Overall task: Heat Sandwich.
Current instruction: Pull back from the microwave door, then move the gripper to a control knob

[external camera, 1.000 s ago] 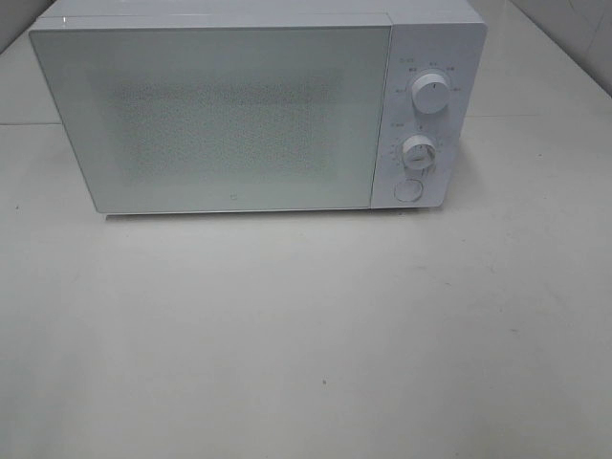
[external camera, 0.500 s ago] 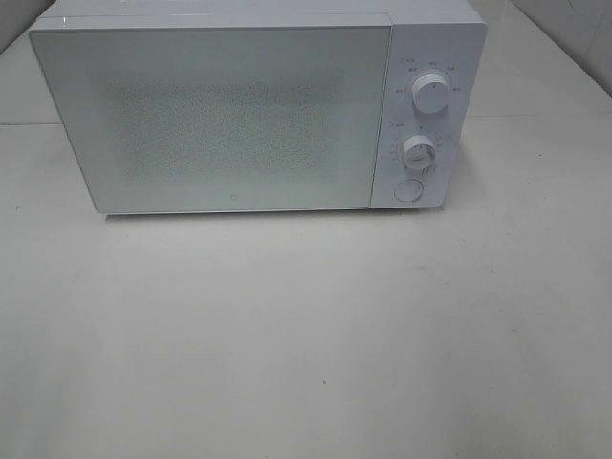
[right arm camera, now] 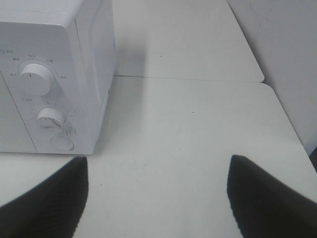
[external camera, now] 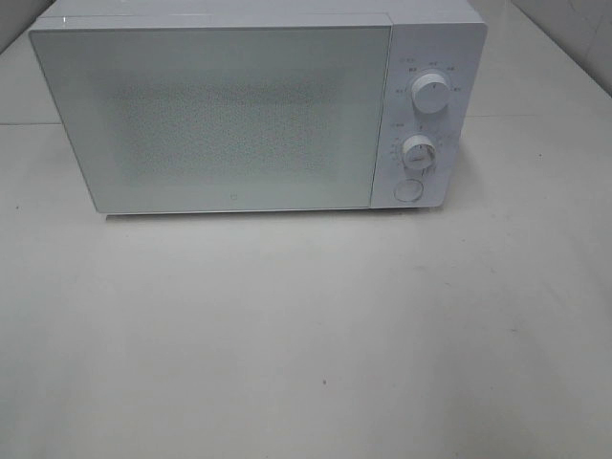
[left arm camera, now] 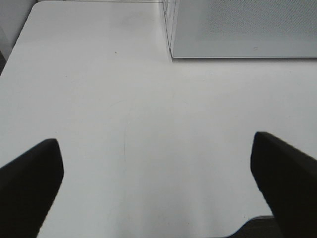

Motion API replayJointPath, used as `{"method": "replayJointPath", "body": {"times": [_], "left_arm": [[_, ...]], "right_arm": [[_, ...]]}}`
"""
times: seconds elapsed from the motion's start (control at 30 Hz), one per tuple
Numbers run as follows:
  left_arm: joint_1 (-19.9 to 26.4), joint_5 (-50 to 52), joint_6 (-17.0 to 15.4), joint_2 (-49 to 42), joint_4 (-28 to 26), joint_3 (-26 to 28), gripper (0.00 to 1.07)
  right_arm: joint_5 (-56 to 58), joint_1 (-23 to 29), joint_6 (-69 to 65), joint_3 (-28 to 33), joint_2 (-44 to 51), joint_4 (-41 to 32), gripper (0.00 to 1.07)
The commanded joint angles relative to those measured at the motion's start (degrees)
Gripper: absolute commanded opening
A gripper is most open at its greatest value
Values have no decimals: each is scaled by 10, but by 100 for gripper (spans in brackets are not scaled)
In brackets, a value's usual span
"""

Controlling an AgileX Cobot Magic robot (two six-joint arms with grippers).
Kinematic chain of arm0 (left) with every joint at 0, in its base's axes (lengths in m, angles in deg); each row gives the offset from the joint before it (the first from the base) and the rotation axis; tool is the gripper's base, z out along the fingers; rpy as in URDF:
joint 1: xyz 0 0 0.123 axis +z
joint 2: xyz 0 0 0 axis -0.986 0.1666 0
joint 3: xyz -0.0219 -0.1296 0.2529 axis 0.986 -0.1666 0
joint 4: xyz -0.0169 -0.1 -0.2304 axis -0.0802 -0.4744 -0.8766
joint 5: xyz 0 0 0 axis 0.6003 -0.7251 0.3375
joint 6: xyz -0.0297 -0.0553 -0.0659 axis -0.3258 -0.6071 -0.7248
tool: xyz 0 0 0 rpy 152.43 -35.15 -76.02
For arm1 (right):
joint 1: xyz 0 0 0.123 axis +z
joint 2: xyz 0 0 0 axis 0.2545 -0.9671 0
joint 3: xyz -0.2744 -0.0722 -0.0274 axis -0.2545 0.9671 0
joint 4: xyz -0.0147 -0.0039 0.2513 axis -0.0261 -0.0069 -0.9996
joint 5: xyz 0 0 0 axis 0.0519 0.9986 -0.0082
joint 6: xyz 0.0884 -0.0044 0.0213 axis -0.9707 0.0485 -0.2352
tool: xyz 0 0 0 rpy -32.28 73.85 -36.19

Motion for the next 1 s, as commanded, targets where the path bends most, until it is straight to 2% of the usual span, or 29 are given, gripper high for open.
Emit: {"method": "replayJointPath", "body": {"times": [0.03, 0.6, 0.8, 0.9, 1.0], "left_arm": [[2, 2, -2, -13, -1, -1, 98], [2, 2, -2, -13, -1, -1, 98], [2, 2, -2, -13, -1, -1, 98], [2, 2, -2, -13, -1, -1, 98], [2, 2, -2, -13, -1, -1, 98]], "right_arm": [[-37, -3, -3, -6, -32, -2, 75], [-195, -3, -7, -6, -170, 2, 75], [-357, -1, 3, 41, -230, -2, 75], [-389, 7, 16, 52, -243, -17, 75], [-451, 30, 80, 73, -279, -65, 75]]}}
